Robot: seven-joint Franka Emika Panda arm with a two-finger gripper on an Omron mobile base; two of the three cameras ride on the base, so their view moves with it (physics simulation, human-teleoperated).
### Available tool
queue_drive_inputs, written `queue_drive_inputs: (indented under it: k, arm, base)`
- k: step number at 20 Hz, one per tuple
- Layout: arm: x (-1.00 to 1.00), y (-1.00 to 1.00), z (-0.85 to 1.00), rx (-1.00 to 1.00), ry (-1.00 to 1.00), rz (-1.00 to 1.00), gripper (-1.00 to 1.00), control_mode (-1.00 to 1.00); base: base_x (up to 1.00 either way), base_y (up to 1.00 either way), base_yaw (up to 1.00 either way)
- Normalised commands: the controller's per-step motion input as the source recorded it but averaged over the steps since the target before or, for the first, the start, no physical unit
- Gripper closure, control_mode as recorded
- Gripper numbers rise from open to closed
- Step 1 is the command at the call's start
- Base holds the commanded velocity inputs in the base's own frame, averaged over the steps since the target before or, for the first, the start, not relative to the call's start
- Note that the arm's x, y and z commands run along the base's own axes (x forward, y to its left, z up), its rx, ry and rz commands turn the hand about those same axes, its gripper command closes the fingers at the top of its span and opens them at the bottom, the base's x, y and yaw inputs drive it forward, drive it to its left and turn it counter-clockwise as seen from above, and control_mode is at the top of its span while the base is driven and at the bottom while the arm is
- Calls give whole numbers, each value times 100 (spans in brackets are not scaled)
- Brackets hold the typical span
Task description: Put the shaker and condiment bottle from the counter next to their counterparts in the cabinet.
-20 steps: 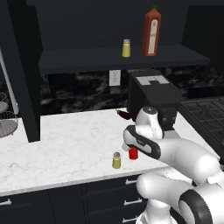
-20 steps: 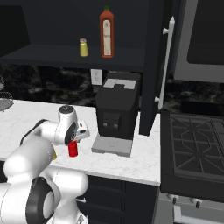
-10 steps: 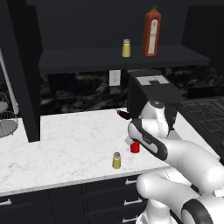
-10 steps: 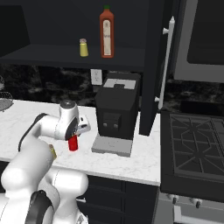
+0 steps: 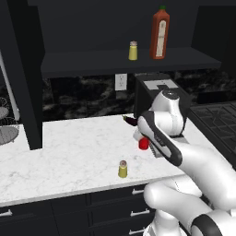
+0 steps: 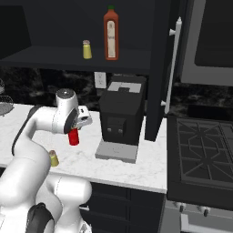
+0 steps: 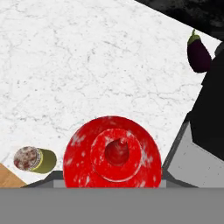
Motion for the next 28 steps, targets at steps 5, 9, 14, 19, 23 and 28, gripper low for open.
queue_drive_inputs:
  k: [5, 9, 14, 19, 23, 28]
  arm:
    - [0, 0, 73, -1, 0, 0, 100, -100]
    - [0, 0, 56, -11, 0, 0, 100, -100]
    - [0, 0, 59, -5, 0, 0, 100, -100]
    - [0, -16, 60, 1, 0, -2, 100, -100]
    - [-1, -18, 57, 2, -5, -4, 100, -100]
    - [-13, -10, 36, 0, -20, -5, 100, -100]
  base:
    - [0, 0, 0]
    - [0, 0, 0]
    - [0, 0, 0]
    - [0, 0, 0]
    - [0, 0, 0]
    - [0, 0, 0]
